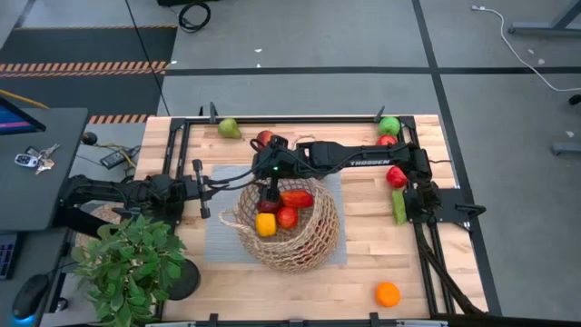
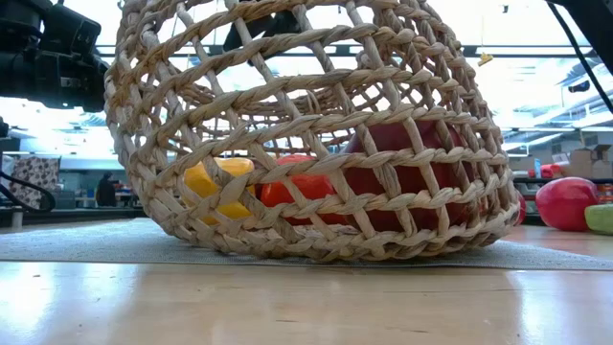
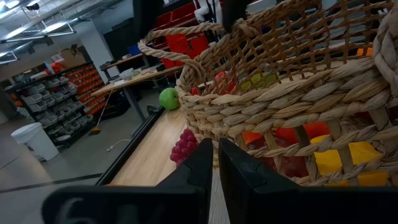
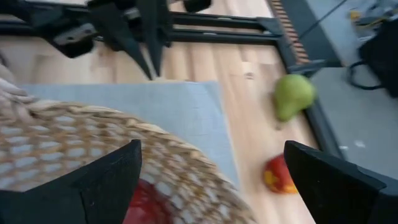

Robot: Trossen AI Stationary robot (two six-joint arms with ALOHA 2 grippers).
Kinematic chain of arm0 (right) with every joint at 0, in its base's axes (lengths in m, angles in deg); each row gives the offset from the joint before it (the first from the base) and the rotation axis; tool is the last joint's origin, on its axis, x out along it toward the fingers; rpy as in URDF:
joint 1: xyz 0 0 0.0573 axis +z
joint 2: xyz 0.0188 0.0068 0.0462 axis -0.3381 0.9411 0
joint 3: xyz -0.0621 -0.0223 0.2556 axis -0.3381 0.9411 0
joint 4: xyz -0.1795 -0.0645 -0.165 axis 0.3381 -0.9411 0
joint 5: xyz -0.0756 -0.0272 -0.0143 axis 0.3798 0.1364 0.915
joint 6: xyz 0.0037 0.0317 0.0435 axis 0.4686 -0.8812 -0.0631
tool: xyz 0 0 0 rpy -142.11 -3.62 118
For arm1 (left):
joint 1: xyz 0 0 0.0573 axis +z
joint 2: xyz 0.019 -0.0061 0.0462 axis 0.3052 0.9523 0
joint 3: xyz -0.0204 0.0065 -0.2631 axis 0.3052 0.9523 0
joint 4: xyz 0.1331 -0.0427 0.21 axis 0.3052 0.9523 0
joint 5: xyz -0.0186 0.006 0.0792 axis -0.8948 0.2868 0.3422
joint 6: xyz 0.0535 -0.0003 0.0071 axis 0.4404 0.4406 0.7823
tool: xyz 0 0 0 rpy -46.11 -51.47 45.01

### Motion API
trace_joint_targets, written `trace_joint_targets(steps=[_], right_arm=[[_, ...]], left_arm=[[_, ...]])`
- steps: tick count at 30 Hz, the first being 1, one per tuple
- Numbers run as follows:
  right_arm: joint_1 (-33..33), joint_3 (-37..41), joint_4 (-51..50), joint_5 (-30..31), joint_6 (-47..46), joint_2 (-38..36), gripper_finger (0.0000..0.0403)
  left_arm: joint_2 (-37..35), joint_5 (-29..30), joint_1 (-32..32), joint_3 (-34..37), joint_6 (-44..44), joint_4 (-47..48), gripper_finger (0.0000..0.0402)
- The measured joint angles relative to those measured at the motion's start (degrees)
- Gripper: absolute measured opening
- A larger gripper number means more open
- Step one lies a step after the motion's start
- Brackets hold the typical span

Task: Build produce basket
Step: Put the cucumber into the brown basket

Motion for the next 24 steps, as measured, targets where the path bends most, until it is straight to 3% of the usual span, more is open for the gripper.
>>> trace_joint_targets(steps=[11, 24], right_arm=[[0.4, -8.0, -11.5, 10.7, -2.0, 0.0, 0.0396], [0.5, -14.6, -33.5, 20.2, -9.4, -0.3, 0.0395]], left_arm=[[0.0, 0.0, 0.0, 0.0, 0.0, 0.0, 0.0031], [0.0, 0.0, 0.0, 0.0, 0.0, 0.0, 0.0029]])
